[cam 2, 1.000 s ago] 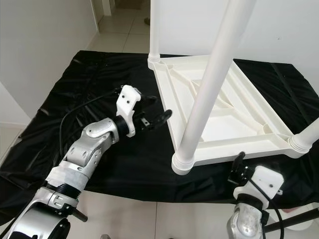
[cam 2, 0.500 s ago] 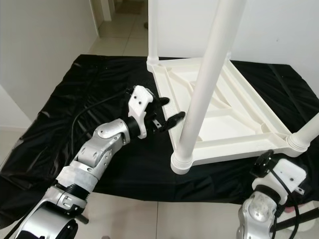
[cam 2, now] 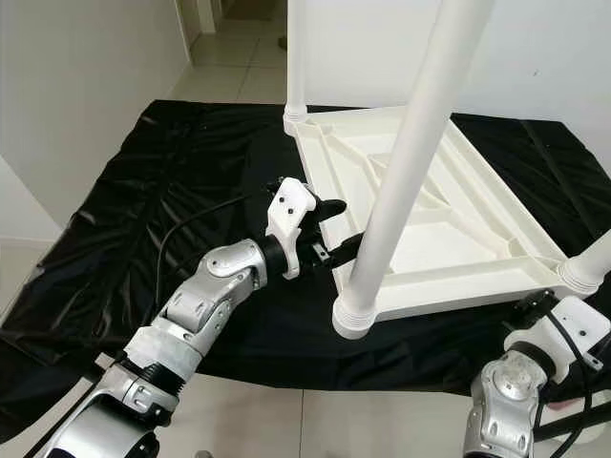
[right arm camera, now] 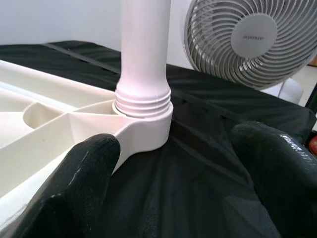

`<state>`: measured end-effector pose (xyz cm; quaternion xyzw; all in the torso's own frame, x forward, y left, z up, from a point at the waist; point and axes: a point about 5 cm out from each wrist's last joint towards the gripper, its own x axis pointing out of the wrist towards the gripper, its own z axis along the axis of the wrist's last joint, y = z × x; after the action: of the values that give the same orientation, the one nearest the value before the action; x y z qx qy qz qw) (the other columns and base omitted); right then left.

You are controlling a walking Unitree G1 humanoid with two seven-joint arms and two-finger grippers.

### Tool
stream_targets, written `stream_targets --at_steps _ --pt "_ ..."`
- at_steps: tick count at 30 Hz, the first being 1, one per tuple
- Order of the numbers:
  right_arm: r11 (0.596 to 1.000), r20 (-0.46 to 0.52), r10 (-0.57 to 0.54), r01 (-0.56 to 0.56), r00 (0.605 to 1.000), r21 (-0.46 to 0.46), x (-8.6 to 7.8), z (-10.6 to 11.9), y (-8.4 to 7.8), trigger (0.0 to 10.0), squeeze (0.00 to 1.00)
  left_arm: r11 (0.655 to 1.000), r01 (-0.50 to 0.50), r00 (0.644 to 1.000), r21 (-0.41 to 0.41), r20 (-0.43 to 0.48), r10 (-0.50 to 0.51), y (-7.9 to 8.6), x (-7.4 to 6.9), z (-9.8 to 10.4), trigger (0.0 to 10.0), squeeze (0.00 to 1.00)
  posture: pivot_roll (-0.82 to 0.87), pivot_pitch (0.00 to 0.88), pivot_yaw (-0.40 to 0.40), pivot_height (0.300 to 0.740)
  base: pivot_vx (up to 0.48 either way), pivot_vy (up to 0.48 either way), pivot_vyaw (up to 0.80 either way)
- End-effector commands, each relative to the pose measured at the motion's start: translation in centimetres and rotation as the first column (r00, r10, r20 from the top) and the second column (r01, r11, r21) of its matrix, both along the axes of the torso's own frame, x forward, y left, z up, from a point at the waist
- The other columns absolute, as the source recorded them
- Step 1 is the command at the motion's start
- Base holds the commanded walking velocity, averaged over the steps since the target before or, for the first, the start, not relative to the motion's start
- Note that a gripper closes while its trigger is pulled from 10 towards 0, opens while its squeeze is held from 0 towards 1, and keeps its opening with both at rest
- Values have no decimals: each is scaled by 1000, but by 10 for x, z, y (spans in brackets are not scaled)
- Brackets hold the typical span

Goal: Building children table

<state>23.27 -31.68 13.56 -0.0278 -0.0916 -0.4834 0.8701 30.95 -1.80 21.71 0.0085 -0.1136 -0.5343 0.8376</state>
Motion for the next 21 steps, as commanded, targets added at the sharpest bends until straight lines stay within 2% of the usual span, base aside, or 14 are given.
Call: stream_targets --at_steps 1,10,13,19,21 --pt "999 -26 -27 28 999 22 -2 -4 -6 10000 0 998 63 998 12 11 -63 -11 -8 0 10000 0 -49 165 29 740 0 0 0" --pt "997 -59 -55 58 997 50 -3 -13 -12 10000 0 992 123 992 -7 6 -123 -19 -16 4 10000 0 -49 178 31 740 0 0 0" --pt "987 -85 -140 146 986 62 -13 -19 -19 10000 0 989 147 989 -6 6 -147 -23 -20 3 10000 0 -49 186 33 740 0 0 0" --pt "986 -81 -144 150 986 73 -14 -21 -19 10000 0 988 152 988 -7 5 -152 -25 -20 4 10000 0 -48 189 34 740 0 0 0" --pt "988 -80 -122 128 989 85 -10 -21 -20 10000 0 986 164 986 -11 5 -164 -27 -22 5 10000 0 -49 192 35 740 0 0 0"
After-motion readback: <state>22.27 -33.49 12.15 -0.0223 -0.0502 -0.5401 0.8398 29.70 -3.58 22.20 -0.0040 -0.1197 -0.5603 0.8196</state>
